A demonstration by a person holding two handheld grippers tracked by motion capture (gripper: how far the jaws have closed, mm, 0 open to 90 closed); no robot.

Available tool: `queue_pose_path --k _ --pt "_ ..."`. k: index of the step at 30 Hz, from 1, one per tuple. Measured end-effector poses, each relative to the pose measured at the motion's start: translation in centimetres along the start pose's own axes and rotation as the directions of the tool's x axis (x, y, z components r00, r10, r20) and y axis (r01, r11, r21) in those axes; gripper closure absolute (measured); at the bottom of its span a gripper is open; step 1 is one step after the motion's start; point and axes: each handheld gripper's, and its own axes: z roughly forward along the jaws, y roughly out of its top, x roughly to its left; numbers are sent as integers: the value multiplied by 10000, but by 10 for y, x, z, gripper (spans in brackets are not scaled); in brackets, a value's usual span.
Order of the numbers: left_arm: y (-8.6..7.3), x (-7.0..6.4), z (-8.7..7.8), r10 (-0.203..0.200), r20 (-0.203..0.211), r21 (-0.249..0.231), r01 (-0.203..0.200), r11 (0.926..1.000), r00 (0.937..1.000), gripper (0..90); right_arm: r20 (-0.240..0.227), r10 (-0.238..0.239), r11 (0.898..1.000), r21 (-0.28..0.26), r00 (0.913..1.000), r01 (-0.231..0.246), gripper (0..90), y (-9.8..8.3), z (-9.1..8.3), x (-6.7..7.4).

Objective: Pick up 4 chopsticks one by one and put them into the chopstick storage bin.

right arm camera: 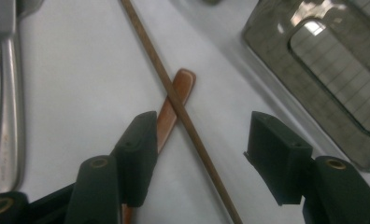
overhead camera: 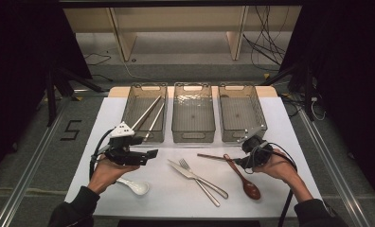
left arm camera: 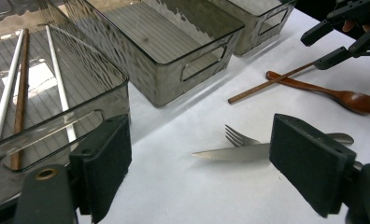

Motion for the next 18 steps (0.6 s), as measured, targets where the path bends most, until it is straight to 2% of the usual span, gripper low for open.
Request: queue_pose_path --k 3,7,9,11,13,18 --pt "-3 -3 -1 18 134 -50 -18 10000 9999 202 -1 -202 9990 390 9998 202 445 -3 4 -1" --pt "-8 -6 -1 176 220 -37 -176 9998 9996 198 2 -287 9979 573 9996 286 466 -4 7 -3" --pt "-10 -6 0 125 232 -50 -124 9999 9997 198 -46 -162 9972 728 9999 165 483 -4 9 -4" --pt "-11 -7 -1 190 254 -52 -189 9998 9995 195 -133 -230 9961 850 9996 240 494 -5 12 -6" --pt "-11 -10 -2 28 433 -149 -22 9999 9991 194 -181 -255 9936 1093 9995 274 495 -5 15 -7" --pt "-13 -16 -8 218 406 -308 -206 9993 9989 191 -288 -239 9910 1307 9993 275 522 -5 19 -8"
